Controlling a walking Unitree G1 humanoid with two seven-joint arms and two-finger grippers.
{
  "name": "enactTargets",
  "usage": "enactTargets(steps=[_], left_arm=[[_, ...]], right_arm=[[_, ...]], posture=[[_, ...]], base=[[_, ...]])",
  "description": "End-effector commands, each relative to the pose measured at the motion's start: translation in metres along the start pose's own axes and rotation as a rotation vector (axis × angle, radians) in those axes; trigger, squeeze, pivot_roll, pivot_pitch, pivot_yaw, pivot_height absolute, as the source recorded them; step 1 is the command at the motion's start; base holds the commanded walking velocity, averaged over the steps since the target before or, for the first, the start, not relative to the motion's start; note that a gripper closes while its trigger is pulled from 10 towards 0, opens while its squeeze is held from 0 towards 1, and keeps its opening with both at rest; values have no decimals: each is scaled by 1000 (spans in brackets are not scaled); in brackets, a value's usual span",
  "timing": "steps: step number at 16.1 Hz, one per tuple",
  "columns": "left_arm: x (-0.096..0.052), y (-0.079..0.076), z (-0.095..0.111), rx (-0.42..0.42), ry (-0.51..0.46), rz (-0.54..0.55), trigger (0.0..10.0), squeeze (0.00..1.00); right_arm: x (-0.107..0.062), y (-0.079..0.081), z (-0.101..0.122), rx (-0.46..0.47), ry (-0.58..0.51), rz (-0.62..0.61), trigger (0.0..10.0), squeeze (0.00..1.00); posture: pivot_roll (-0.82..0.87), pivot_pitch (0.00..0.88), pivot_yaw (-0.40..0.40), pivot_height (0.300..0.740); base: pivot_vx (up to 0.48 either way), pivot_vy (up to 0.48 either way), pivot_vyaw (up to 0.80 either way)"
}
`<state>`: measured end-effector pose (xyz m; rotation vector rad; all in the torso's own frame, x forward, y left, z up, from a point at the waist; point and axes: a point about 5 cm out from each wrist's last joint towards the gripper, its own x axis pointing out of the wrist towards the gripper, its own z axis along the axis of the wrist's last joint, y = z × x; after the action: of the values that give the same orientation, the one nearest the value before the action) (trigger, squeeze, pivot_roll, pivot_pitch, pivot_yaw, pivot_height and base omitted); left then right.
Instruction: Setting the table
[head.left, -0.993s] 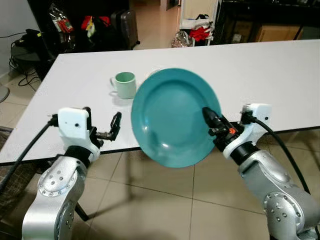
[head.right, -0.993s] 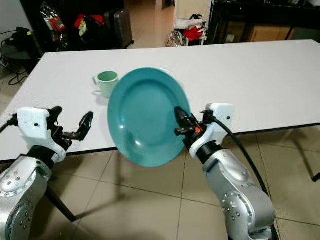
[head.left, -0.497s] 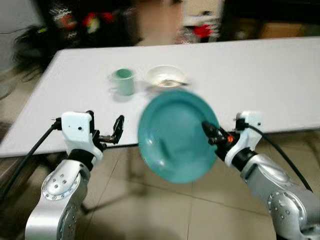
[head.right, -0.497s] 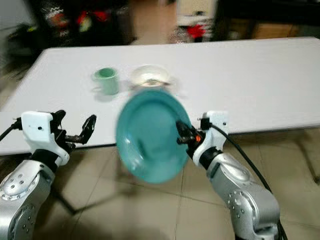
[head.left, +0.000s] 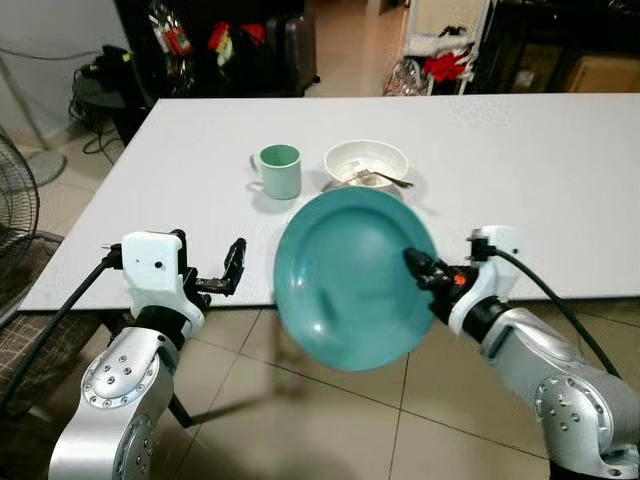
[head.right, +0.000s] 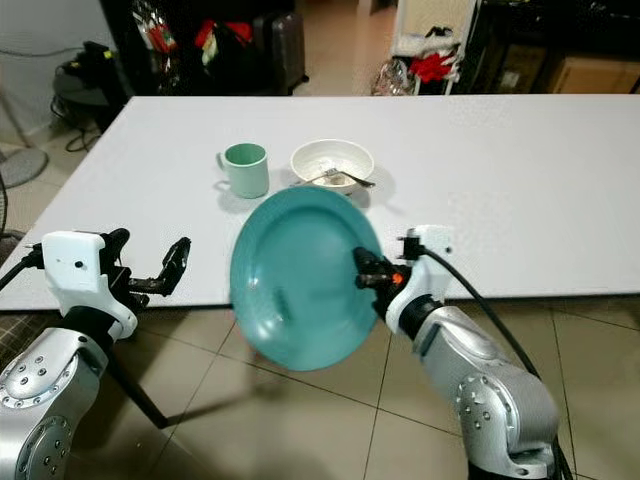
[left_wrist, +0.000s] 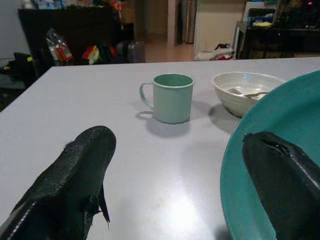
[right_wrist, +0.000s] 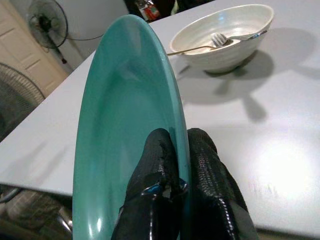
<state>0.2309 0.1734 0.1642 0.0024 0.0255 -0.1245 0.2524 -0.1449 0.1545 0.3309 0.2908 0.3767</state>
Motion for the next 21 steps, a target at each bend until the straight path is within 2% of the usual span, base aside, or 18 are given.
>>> enactTargets(steps=[1, 11, 15, 17, 21], left_arm=[[-2, 0, 2, 4, -10, 0, 10000, 0], [-9, 0, -1, 11, 8, 6, 10000, 0], [-12, 1, -2, 21, 25, -3, 10000, 0], [-14, 1, -3, 26, 37, -10, 10000, 0], [-20, 2, -6, 48, 80, -72, 10000, 0]], right_arm=[[1, 5, 3, 13, 1, 36, 10000, 0], [-2, 12, -6, 30, 110, 128, 10000, 0], [-3, 14, -10, 44, 140, 149, 10000, 0], [-4, 14, -13, 72, 159, 155, 10000, 0], [1, 17, -21, 214, 202, 180, 10000, 0]], posture=[[-18, 0, 29, 740], [-7, 0, 21, 740], [-4, 0, 23, 740], [2, 0, 20, 740], [12, 0, 10, 740]], base=[[368, 0, 0], [335, 0, 0], [61, 0, 0], [0, 0, 0], [0, 0, 0]])
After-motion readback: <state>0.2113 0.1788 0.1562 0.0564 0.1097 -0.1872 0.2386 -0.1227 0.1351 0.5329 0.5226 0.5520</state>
